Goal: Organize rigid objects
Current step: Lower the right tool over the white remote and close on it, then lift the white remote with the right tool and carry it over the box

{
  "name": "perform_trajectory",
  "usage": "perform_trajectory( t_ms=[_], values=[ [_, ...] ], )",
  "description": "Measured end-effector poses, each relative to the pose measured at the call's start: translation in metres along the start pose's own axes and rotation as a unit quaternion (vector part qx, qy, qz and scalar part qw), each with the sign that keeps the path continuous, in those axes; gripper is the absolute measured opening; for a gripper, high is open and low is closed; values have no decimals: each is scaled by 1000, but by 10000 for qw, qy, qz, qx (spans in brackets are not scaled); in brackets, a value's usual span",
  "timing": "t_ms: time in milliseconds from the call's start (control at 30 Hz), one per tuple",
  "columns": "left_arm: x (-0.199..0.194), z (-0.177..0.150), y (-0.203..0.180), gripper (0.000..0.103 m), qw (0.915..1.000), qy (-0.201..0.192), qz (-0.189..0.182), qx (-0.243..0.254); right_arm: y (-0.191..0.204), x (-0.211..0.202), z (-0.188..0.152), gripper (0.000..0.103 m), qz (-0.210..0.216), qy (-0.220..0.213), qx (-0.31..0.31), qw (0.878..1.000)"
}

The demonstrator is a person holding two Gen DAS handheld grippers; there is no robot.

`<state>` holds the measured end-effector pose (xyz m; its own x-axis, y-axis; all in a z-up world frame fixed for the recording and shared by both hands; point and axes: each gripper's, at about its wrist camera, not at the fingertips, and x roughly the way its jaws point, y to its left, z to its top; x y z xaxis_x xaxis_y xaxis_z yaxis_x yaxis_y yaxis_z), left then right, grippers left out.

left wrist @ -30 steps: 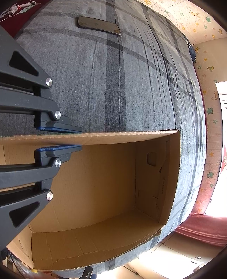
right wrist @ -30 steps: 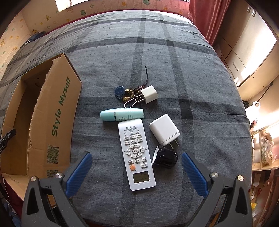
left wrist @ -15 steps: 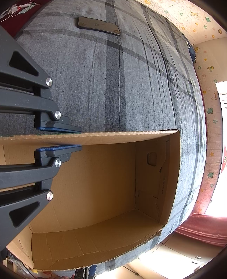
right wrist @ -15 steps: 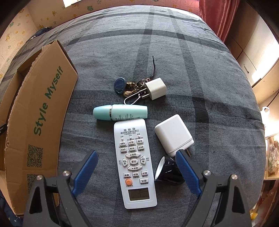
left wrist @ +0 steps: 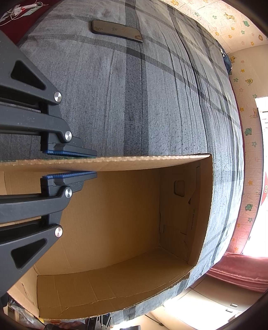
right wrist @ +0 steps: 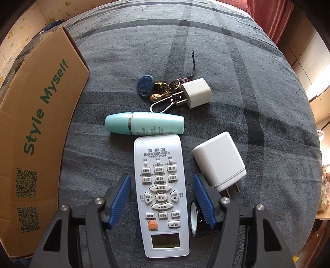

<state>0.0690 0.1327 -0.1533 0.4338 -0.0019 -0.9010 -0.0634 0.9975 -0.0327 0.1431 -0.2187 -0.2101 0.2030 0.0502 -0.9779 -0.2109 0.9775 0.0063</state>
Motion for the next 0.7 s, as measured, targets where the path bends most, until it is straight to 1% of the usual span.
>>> perform_trajectory(
  t_ms=[33,200,400,567,700],
  values=[
    [0,0,0,14,10000,0,1,-1,0,2,0,50,32,38,16,10000],
    [0,0,0,14,10000,2,22,11,5,0,1,50,-1,-60,45,10000],
    [0,0,0,14,10000,5,19,5,5,-10,-3,50,73,-36,103,9999],
    [-1,0,0,14,10000,3,-3,-10,6,-20,-3,50,-9,-135,130,9998],
    [-1,0,0,14,10000,8,4,-1,8,-30,-2,49,30,-176,171,9997]
  ],
)
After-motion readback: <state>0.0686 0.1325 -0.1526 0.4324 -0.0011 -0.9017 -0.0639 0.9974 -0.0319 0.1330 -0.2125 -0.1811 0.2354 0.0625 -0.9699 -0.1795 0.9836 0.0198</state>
